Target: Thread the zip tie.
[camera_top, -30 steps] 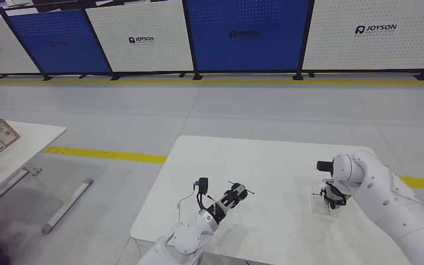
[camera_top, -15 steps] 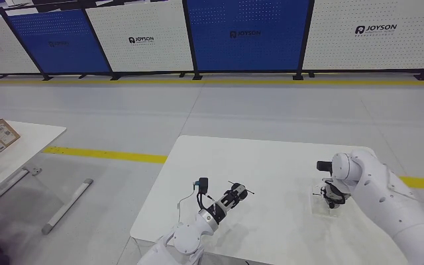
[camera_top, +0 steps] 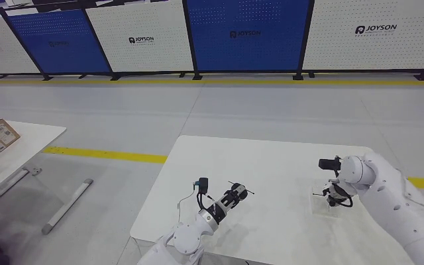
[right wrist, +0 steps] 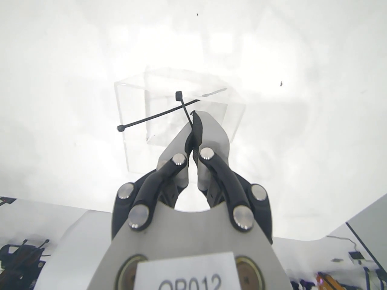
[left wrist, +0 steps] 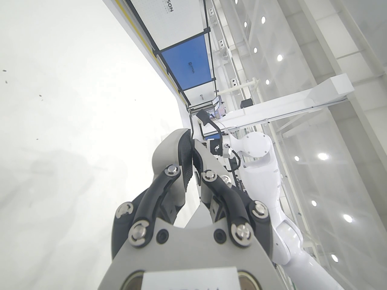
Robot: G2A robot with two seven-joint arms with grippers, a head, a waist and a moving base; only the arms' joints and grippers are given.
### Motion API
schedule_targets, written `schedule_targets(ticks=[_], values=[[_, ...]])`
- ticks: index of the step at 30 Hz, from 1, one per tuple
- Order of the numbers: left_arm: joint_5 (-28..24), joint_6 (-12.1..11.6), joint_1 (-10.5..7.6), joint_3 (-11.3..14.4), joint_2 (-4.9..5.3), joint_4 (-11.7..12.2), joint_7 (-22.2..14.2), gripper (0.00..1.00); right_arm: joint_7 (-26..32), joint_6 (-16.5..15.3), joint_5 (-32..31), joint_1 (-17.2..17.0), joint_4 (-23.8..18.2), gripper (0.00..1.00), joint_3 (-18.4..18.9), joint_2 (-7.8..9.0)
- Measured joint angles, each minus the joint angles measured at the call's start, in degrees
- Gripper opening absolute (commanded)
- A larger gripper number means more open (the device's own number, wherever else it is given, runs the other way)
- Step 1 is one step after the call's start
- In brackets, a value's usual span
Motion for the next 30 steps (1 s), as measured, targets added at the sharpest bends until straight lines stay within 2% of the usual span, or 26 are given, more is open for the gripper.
schedule_targets(ticks=[5,9,11,21,23,26,30], values=[[0.0,0.0,0.00,0.0,0.00,0.0,0.0,0.00,-5.0,-1.1,1.1,-5.4,-6.9,0.00,7.1,3.35],[0.0,0.0,0.00,0.0,0.00,0.0,0.0,0.00,-8.1,-1.7,1.8,-11.4,-13.7,0.00,13.5,6.04],[0.0,0.0,0.00,0.0,0.00,0.0,0.0,0.00,-8.4,-1.8,2.0,-12.4,-14.6,0.00,14.6,6.38],[0.0,0.0,0.00,0.0,0.00,0.0,0.0,0.00,-8.3,-1.8,2.0,-12.2,-14.4,0.00,14.4,6.32],[0.0,0.0,0.00,0.0,0.00,0.0,0.0,0.00,-9.7,-1.6,1.7,-12.9,-14.9,0.00,14.7,6.33],[0.0,0.0,0.00,0.0,0.00,0.0,0.0,0.00,-14.8,-3.2,5.1,-15.2,-16.8,0.00,18.1,6.90],[0.0,0.0,0.00,0.0,0.00,0.0,0.0,0.00,-21.4,-7.7,10.1,-21.7,-22.6,0.00,25.6,8.68]])
